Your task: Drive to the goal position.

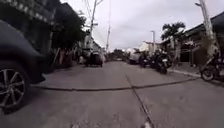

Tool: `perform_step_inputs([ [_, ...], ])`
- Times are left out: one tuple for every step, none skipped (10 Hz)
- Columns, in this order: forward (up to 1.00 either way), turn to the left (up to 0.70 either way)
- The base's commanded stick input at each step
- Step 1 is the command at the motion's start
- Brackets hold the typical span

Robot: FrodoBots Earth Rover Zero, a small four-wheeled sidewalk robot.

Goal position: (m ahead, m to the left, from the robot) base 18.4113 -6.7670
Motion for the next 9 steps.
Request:
perform_step_inputs([
  [0.70, 0.00],
  [0.70, 0.00],
  [0.70, 0.00],
  [0.70, 0.00],
  [0.70, 0.00],
  [0.70, 0.00],
  [0.70, 0.00],
  [0.70, 0.00],
  [0.70, 0.00],
])
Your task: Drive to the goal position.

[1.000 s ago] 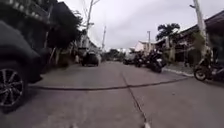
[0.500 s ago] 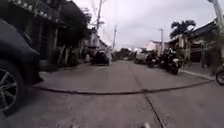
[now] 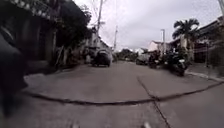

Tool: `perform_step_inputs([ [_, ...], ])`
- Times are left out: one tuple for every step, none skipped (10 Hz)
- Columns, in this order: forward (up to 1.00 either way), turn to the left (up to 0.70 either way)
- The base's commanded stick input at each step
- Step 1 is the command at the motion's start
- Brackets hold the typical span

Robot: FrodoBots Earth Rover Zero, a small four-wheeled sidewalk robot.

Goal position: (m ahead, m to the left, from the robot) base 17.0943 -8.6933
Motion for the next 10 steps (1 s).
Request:
perform_step_inputs([
  [0.70, 0.00],
  [0.70, 0.00],
  [0.70, 0.00],
  [0.70, 0.00],
  [0.70, 0.00],
  [0.70, 0.00],
  [0.70, 0.00],
  [0.70, 0.00],
  [0.70, 0.00],
  [0.70, 0.00],
])
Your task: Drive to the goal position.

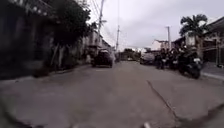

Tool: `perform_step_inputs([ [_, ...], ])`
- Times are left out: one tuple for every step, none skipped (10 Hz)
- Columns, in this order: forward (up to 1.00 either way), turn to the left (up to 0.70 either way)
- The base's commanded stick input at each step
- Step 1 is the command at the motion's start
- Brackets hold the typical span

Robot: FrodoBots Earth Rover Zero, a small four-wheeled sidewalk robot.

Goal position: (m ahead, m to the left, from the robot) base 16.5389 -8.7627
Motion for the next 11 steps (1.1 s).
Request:
perform_step_inputs([
  [0.70, 0.00],
  [0.70, 0.00],
  [0.70, -0.02],
  [0.70, -0.31],
  [0.70, -0.34],
  [0.70, -0.09],
  [0.70, 0.00],
  [0.70, 0.00],
  [0.70, 0.00],
  [0.70, 0.00],
  [0.70, 0.00],
])
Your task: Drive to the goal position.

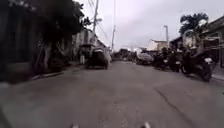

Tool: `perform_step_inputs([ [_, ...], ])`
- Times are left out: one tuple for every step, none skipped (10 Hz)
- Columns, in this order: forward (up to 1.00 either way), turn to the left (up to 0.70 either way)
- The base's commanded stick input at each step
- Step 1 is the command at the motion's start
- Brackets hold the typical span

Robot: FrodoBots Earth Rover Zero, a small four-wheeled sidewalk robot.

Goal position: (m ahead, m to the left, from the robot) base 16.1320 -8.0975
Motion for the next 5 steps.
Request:
perform_step_inputs([
  [0.70, 0.00],
  [0.70, 0.00],
  [0.70, 0.00],
  [0.70, 0.00],
  [0.70, 0.00],
])
